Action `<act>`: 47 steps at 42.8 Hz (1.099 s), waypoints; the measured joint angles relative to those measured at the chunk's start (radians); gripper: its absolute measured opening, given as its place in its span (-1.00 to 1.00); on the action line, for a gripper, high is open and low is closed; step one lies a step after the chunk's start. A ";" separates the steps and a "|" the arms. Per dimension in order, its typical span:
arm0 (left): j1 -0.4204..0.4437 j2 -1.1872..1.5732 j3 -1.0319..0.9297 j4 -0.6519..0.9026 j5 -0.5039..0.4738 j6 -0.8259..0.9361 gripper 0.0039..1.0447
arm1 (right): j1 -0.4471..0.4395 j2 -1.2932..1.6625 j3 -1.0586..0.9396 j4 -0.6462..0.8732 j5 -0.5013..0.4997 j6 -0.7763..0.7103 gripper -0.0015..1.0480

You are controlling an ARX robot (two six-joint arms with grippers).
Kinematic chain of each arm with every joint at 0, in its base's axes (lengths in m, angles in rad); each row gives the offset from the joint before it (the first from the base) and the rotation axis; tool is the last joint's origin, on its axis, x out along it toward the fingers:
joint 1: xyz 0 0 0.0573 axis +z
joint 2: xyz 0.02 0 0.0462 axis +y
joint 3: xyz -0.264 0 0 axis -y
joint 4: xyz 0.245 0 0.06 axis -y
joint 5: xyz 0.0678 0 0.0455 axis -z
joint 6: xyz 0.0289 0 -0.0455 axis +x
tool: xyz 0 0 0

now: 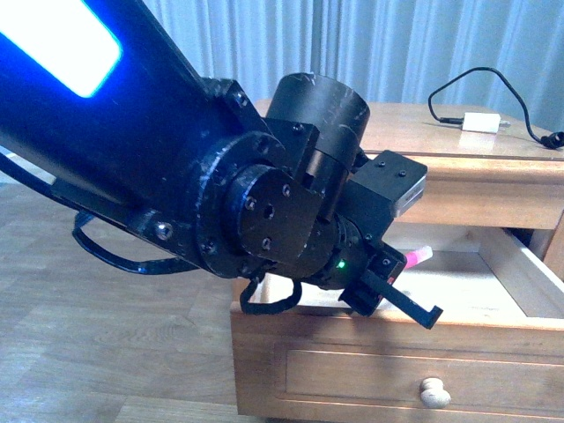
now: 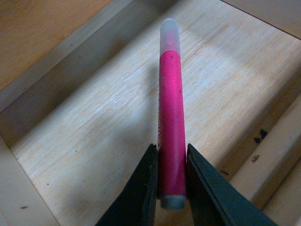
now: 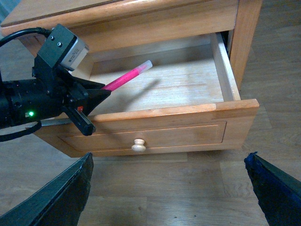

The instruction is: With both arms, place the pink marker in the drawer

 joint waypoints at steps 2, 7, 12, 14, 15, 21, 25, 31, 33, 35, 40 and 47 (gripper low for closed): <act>-0.002 0.010 0.011 0.000 -0.014 -0.008 -0.48 | 0.000 0.000 0.000 0.000 0.000 0.000 0.84; -0.002 0.003 0.013 0.006 -0.061 -0.044 -0.04 | 0.000 0.000 0.000 0.000 0.000 0.000 0.84; 0.011 -0.060 -0.026 -0.006 -0.103 -0.121 0.37 | 0.000 0.000 0.000 0.000 0.000 0.000 0.84; 0.020 -0.103 -0.060 0.000 -0.117 -0.147 0.51 | 0.000 0.000 0.000 0.000 0.000 0.000 0.84; 0.025 -0.128 -0.079 0.005 -0.125 -0.160 0.58 | 0.000 0.000 0.000 0.000 0.000 0.000 0.84; 0.074 -0.336 -0.227 0.057 -0.164 -0.222 0.92 | 0.000 0.000 0.000 0.000 0.000 0.000 0.84; 0.126 -0.534 -0.369 0.092 -0.170 -0.235 0.89 | 0.000 0.000 0.000 0.000 0.000 0.000 0.84; 0.227 -0.870 -0.588 0.061 -0.127 -0.250 0.89 | 0.000 0.000 0.000 0.000 0.000 0.000 0.84; 0.281 -1.007 -0.667 0.010 -0.095 -0.275 0.89 | 0.000 0.000 0.000 0.000 0.000 0.000 0.84; 0.330 -1.120 -0.731 -0.043 -0.071 -0.297 0.89 | 0.000 0.000 0.000 0.000 0.000 0.000 0.84; 0.482 -1.412 -0.886 -0.216 -0.002 -0.366 0.89 | 0.000 0.000 0.000 0.000 0.000 0.000 0.84; 0.573 -1.611 -0.977 -0.311 0.053 -0.432 0.89 | 0.000 0.000 0.000 0.000 0.000 0.000 0.84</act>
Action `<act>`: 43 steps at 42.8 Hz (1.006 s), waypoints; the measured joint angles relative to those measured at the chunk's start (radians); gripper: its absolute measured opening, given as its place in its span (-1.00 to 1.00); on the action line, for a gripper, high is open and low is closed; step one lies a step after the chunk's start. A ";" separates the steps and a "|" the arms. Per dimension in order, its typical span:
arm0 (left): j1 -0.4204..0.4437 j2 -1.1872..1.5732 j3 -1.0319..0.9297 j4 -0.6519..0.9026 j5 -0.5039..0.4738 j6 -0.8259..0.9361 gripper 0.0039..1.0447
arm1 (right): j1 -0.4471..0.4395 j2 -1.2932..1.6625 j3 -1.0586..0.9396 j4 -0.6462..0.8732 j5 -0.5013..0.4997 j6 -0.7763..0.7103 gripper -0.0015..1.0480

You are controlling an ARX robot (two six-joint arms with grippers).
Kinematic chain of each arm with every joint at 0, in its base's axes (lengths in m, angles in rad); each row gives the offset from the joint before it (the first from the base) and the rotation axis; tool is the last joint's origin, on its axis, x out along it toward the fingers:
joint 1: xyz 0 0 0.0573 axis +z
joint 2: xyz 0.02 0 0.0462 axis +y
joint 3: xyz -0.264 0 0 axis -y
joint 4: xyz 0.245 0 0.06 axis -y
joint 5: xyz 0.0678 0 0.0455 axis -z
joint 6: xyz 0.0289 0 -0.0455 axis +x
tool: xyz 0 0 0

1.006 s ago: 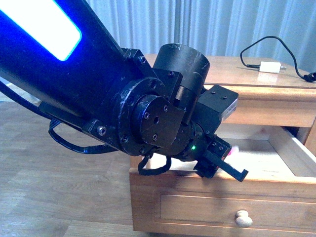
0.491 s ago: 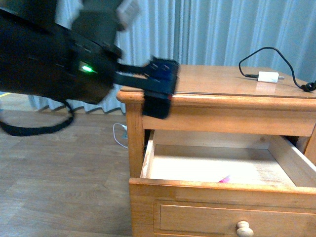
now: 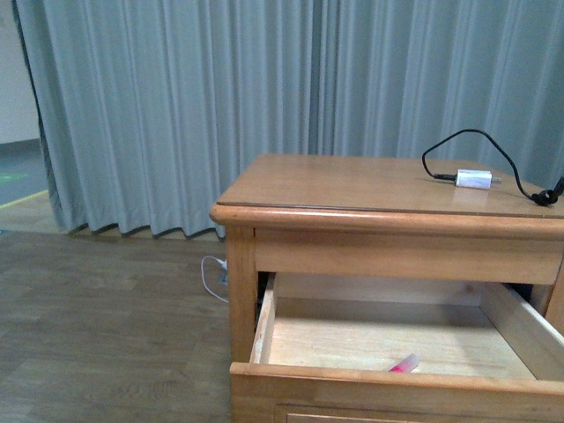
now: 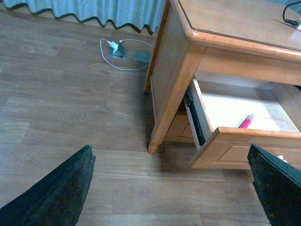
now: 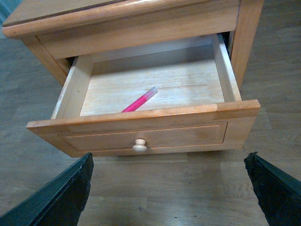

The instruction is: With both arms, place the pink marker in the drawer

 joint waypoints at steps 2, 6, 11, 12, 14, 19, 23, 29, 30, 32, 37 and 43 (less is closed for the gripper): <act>0.001 -0.001 -0.001 0.000 0.003 -0.003 0.89 | 0.000 0.000 0.000 0.000 0.000 0.000 0.84; 0.001 -0.018 -0.032 0.080 -0.054 0.020 0.78 | 0.000 0.000 0.000 0.000 0.000 0.000 0.84; 0.001 -0.068 -0.129 0.267 -0.150 0.083 0.43 | 0.000 0.000 0.000 0.000 0.000 0.000 0.84; 0.003 -0.077 -0.139 0.278 -0.155 0.090 0.37 | 0.000 0.000 0.000 0.000 0.000 0.000 0.84; 0.003 -0.101 -0.164 0.292 -0.155 0.105 0.16 | 0.000 0.000 0.000 0.000 0.000 0.000 0.84; 0.003 -0.131 -0.211 0.296 -0.154 0.116 -0.22 | 0.000 0.000 0.000 0.000 0.000 0.000 0.84; 0.003 -0.160 -0.238 0.296 -0.154 0.121 -0.53 | 0.000 0.000 0.000 0.000 0.000 0.000 0.84; 0.003 -0.195 -0.265 0.295 -0.154 0.125 -0.94 | 0.000 0.000 0.000 0.000 0.000 0.000 0.84; 0.003 -0.200 -0.269 0.294 -0.154 0.126 -0.92 | 0.000 0.000 0.000 0.000 0.000 0.000 0.84; 0.003 -0.211 -0.277 0.291 -0.154 0.127 -0.93 | 0.000 0.000 0.000 0.000 0.000 0.000 0.84; 0.003 -0.237 -0.294 0.282 -0.154 0.127 -0.93 | 0.000 0.000 0.000 0.000 0.000 0.000 0.84; 0.003 -0.270 -0.312 0.268 -0.154 0.127 -0.93 | 0.000 0.000 0.000 0.000 0.000 0.000 0.84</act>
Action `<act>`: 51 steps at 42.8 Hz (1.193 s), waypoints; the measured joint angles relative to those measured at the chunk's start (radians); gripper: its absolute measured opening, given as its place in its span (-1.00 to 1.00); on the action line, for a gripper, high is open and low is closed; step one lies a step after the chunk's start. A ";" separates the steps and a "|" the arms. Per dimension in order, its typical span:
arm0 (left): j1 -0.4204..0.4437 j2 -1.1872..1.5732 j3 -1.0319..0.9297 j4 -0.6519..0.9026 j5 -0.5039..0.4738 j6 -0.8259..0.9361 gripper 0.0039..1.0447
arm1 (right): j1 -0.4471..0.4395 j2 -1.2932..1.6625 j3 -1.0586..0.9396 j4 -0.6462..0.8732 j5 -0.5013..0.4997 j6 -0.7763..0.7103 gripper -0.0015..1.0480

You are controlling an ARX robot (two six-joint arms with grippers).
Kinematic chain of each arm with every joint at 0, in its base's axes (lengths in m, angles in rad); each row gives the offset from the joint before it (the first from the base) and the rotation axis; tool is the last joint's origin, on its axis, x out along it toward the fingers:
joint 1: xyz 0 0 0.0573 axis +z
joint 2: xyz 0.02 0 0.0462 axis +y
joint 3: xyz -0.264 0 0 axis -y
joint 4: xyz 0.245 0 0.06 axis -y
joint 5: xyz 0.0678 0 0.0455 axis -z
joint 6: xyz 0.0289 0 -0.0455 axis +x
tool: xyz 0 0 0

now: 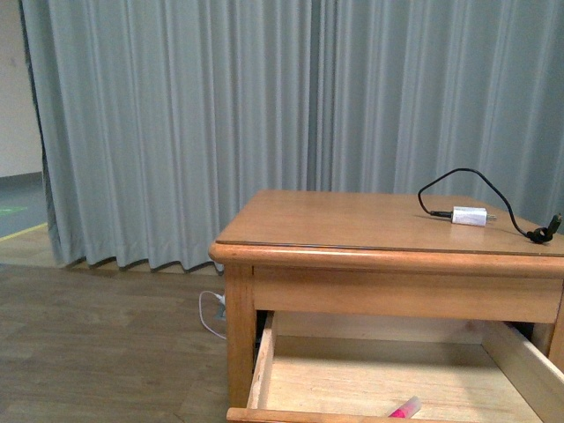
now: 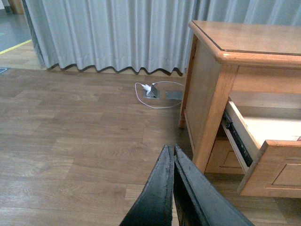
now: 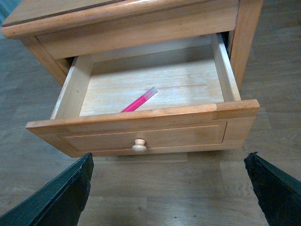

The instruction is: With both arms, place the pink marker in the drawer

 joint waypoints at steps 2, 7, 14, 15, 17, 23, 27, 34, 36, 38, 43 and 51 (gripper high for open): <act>0.000 -0.013 -0.007 -0.007 0.000 0.000 -0.93 | 0.000 0.000 0.000 0.000 0.000 0.000 0.84; 0.000 -0.055 -0.017 -0.037 0.000 0.000 -0.93 | 0.000 0.000 0.000 0.000 0.000 0.000 0.84; 0.000 -0.208 -0.039 -0.167 0.000 0.001 -0.93 | 0.000 0.000 0.000 0.000 0.000 0.000 0.84; 0.000 -0.214 -0.039 -0.167 -0.001 0.001 -0.93 | 0.000 0.000 0.000 0.000 0.000 0.000 0.84; 0.000 -0.221 -0.039 -0.167 0.000 0.002 -0.93 | 0.000 0.000 0.000 0.000 0.000 0.000 0.84; 0.000 -0.224 -0.039 -0.167 0.000 0.002 -0.93 | 0.000 0.000 0.000 0.000 0.000 0.000 0.84; 0.000 -0.224 -0.039 -0.167 0.000 0.002 -0.93 | 0.000 0.000 0.000 0.000 0.000 0.000 0.84; 0.000 -0.224 -0.039 -0.167 0.000 0.002 -0.36 | 0.035 0.042 -0.011 0.011 0.276 -0.083 0.84; 0.000 -0.225 -0.039 -0.167 0.000 0.002 -0.16 | -0.004 0.087 -0.003 -0.034 0.221 -0.109 0.84; 0.000 -0.225 -0.039 -0.167 0.000 0.003 0.04 | -0.053 0.146 0.000 -0.056 0.158 -0.148 0.84; 0.000 -0.225 -0.039 -0.167 0.000 0.002 0.39 | -0.150 0.286 0.001 -0.031 0.026 -0.243 0.84; 0.000 -0.225 -0.039 -0.167 0.000 0.003 0.92 | -0.255 0.563 0.014 0.146 -0.058 -0.354 0.84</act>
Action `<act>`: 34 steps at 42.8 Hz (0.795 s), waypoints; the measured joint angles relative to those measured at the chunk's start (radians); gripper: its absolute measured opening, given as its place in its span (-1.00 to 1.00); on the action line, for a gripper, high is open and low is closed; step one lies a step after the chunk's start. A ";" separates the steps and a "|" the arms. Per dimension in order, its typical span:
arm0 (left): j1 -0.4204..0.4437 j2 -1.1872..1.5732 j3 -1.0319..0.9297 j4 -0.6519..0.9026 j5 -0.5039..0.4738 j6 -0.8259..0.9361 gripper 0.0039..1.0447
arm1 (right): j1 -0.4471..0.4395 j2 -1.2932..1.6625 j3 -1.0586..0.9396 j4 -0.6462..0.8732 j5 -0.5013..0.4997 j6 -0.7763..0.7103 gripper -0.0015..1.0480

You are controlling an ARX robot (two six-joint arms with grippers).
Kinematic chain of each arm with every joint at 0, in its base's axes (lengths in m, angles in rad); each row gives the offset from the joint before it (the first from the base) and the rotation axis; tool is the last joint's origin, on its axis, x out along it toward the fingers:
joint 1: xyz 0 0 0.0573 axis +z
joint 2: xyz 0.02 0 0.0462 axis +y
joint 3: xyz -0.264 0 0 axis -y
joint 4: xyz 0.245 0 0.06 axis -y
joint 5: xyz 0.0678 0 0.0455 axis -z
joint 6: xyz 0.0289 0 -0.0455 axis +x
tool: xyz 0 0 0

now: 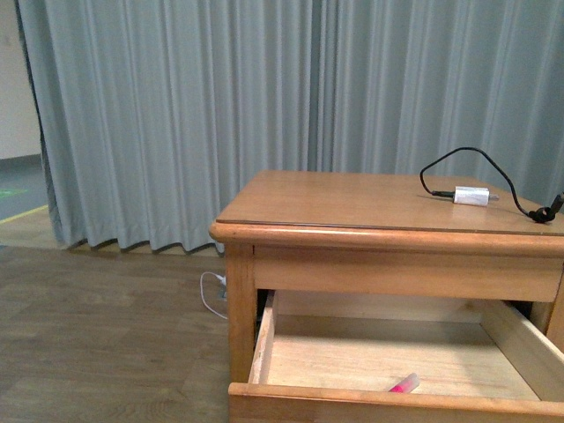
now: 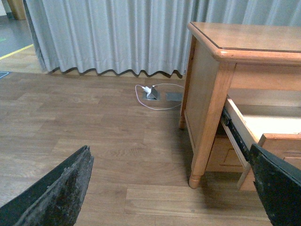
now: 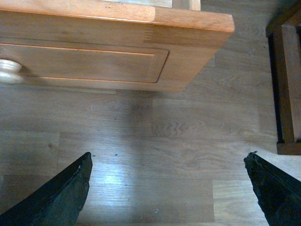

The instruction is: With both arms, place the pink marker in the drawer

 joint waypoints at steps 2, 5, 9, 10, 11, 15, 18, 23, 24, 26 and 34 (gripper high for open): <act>0.000 0.000 0.000 0.000 0.000 0.000 0.89 | -0.008 0.059 0.009 0.048 -0.006 -0.017 0.84; 0.000 0.000 0.000 0.000 0.000 0.000 0.88 | -0.015 0.154 0.031 0.125 -0.002 -0.041 0.84; 0.000 0.000 0.000 0.000 0.000 0.000 0.89 | -0.016 0.281 0.056 0.246 -0.002 -0.066 0.84; 0.000 0.000 0.000 0.000 0.000 0.000 0.89 | -0.016 0.306 0.062 0.268 -0.006 -0.066 0.84; 0.000 0.000 0.000 0.000 0.000 0.000 0.89 | -0.014 0.323 0.067 0.283 -0.011 -0.064 0.84; 0.000 0.000 0.000 0.000 0.000 0.000 0.89 | -0.005 0.400 0.093 0.353 -0.018 -0.064 0.84; 0.000 0.000 0.000 0.000 0.000 0.000 0.89 | 0.004 0.455 0.119 0.402 -0.026 -0.053 0.84; 0.000 0.000 0.000 0.000 0.000 0.000 0.89 | 0.016 0.537 0.155 0.473 -0.017 -0.032 0.84; 0.000 0.000 0.000 0.000 0.000 0.000 0.89 | 0.017 0.549 0.162 0.483 -0.016 -0.031 0.84; 0.000 0.000 0.000 0.000 0.000 0.000 0.89 | 0.018 0.572 0.177 0.501 -0.015 -0.031 0.84; 0.000 0.000 0.000 0.000 0.000 0.000 0.89 | 0.023 0.698 0.283 0.617 -0.001 -0.020 0.84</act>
